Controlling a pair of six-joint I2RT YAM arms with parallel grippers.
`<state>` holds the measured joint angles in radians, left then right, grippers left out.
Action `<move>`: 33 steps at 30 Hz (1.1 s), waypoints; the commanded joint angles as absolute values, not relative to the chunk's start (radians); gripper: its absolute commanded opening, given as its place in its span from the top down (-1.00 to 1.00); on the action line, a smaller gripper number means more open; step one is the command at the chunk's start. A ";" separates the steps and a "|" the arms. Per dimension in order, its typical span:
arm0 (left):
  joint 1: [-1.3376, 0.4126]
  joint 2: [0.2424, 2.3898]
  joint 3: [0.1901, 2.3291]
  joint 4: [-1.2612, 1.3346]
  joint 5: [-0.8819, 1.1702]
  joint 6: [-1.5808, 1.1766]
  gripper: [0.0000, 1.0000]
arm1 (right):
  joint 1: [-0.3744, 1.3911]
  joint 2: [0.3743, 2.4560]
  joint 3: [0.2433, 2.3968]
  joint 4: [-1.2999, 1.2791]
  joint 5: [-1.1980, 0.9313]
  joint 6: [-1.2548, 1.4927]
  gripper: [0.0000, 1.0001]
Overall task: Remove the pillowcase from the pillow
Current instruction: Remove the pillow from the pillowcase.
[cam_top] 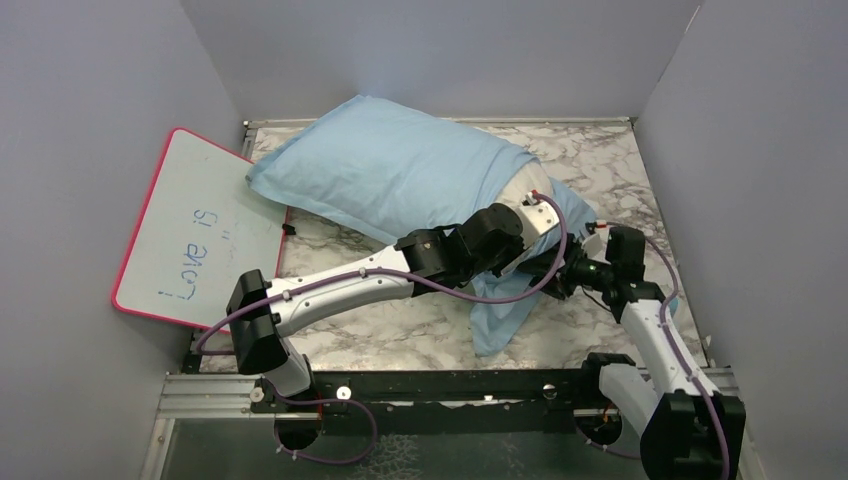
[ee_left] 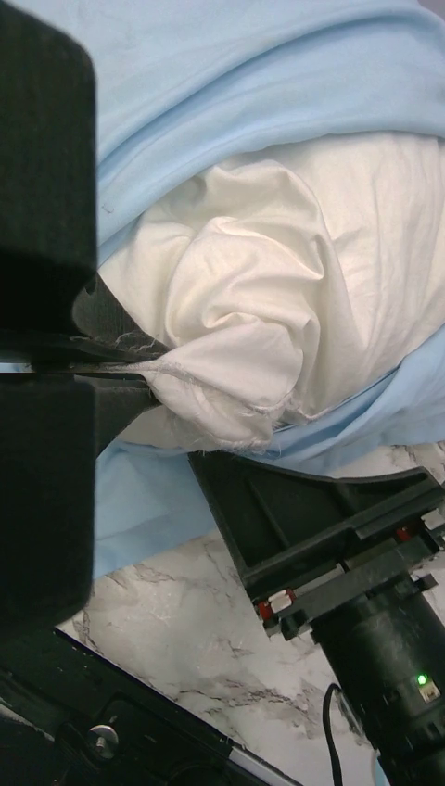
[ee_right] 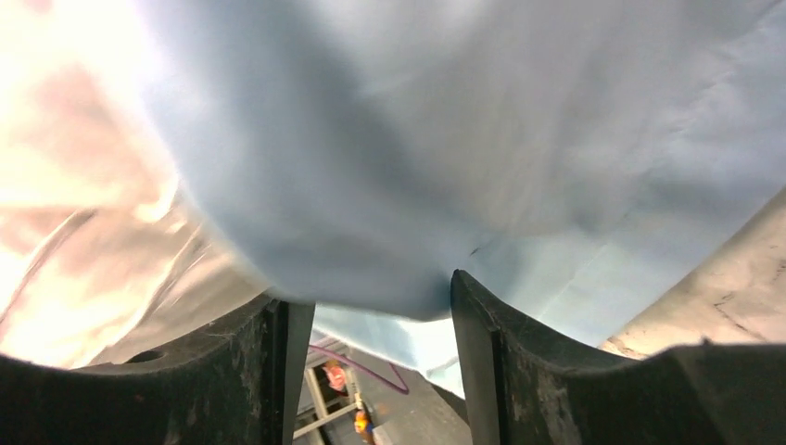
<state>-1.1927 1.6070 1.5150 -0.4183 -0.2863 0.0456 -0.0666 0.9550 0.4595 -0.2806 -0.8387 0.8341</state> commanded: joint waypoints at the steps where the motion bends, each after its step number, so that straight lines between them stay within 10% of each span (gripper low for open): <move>1: -1.187 1.572 1.571 -0.360 -0.287 0.034 1.00 | -0.069 0.854 0.491 -0.365 -0.914 0.795 -0.24; 33: -1.184 1.477 1.629 -0.411 -0.298 0.005 1.00 | 0.096 1.302 0.434 0.007 -0.665 0.935 0.01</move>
